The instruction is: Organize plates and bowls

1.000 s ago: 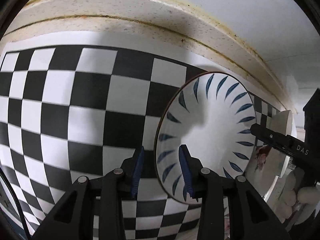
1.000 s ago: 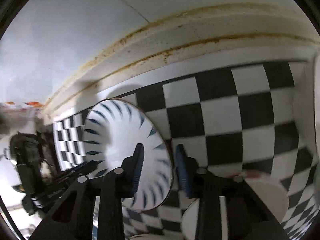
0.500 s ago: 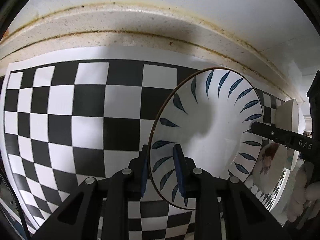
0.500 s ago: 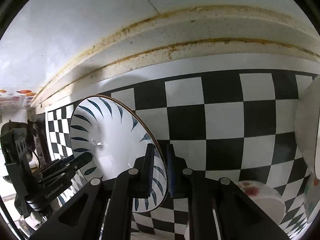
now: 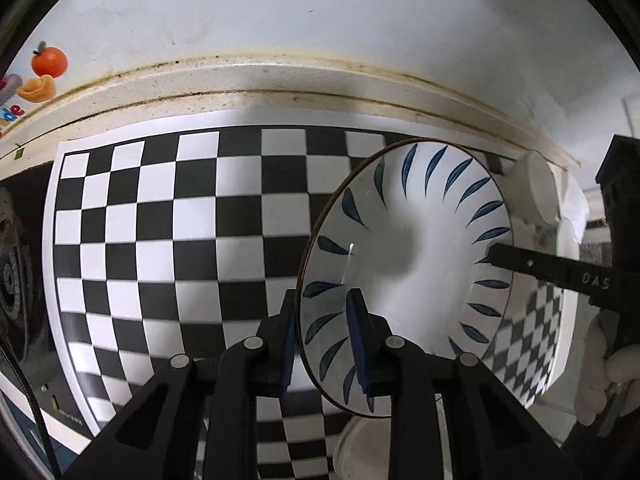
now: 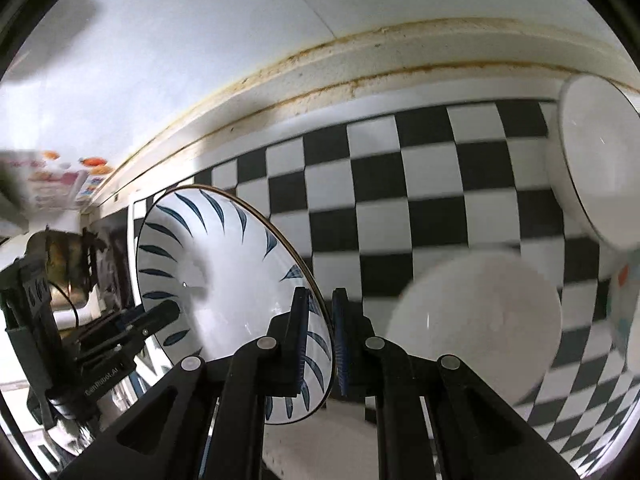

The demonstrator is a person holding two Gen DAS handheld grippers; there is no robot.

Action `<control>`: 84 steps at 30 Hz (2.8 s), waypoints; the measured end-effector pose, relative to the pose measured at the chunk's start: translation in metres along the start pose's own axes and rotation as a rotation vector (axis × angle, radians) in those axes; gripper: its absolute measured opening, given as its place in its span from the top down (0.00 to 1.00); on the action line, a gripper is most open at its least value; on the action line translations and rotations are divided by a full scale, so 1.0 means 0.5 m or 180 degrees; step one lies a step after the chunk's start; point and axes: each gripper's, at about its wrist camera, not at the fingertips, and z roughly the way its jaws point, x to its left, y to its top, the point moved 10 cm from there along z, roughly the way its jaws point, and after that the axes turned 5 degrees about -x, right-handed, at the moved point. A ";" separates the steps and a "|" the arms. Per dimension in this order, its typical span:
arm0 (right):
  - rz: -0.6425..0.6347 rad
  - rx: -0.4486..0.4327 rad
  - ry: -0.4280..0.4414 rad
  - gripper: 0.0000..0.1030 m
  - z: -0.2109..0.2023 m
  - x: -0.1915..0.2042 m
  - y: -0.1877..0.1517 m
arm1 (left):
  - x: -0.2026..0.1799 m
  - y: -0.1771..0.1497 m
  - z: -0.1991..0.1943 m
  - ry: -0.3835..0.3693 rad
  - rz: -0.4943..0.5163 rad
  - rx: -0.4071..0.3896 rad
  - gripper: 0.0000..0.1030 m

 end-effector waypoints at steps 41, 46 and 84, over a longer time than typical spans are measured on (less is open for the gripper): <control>0.0376 0.0381 -0.0020 0.87 -0.024 -0.198 -0.502 | -0.128 -0.373 0.091 0.0108 0.0436 0.0653 0.79; 0.0378 0.0363 -0.0067 0.87 -0.015 -0.202 -0.500 | -0.136 -0.373 0.105 0.0148 0.0430 0.0647 0.79; 0.0245 0.0326 -0.0204 0.76 -0.009 -0.197 -0.489 | -0.088 -0.403 0.098 0.0292 -0.0123 0.0573 0.78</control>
